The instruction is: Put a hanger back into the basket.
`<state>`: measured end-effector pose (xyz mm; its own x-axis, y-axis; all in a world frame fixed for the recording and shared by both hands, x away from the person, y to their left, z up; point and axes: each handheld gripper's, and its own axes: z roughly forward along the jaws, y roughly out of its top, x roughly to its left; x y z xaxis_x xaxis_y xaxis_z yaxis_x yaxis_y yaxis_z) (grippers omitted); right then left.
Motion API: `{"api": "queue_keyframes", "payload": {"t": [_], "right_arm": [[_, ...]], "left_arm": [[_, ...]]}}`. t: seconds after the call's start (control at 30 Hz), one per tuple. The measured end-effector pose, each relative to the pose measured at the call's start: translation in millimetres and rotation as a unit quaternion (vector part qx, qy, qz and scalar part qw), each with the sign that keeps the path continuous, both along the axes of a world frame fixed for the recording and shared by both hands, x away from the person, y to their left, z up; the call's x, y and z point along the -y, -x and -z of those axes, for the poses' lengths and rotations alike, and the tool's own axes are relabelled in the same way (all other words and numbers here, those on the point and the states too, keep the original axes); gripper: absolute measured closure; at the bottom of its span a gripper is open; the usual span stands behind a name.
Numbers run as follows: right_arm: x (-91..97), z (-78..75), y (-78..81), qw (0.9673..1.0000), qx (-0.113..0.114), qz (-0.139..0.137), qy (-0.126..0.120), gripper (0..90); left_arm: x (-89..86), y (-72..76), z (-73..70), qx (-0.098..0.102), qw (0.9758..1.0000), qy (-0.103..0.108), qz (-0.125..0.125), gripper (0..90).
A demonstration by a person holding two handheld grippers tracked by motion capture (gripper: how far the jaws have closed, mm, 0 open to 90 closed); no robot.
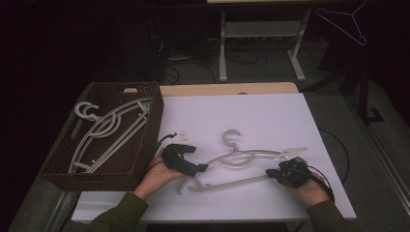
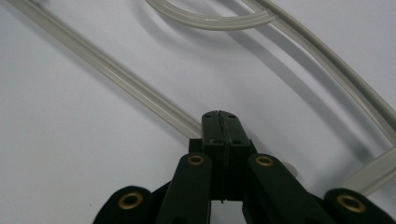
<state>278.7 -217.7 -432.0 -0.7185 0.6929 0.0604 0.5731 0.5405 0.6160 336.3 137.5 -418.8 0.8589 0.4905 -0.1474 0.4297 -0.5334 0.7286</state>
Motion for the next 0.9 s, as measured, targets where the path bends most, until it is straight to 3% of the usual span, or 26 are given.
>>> {"api": "queue_keyframes", "payload": {"t": [0.27,0.6,0.63,0.9], "right_arm": [[-0.1,0.9,-0.3,1.0,0.003,-0.001,0.001,90.0],[0.3,0.7,-0.2,1.0,0.005,-0.003,0.002,90.0],[0.3,0.6,-0.1,1.0,0.006,-0.003,0.002,90.0],[0.7,0.2,-0.1,1.0,0.003,-0.004,0.0,90.0]], "left_arm": [[31.2,-11.6,13.7,-0.003,0.9981,-0.051,0.036,33.6],[54.4,-19.5,20.1,-0.005,0.9958,-0.072,0.056,56.8],[57.5,-19.1,21.3,-0.007,0.9965,-0.067,0.049,58.2],[62.0,-17.6,20.5,0.0,0.9949,-0.082,0.059,72.2]]}}
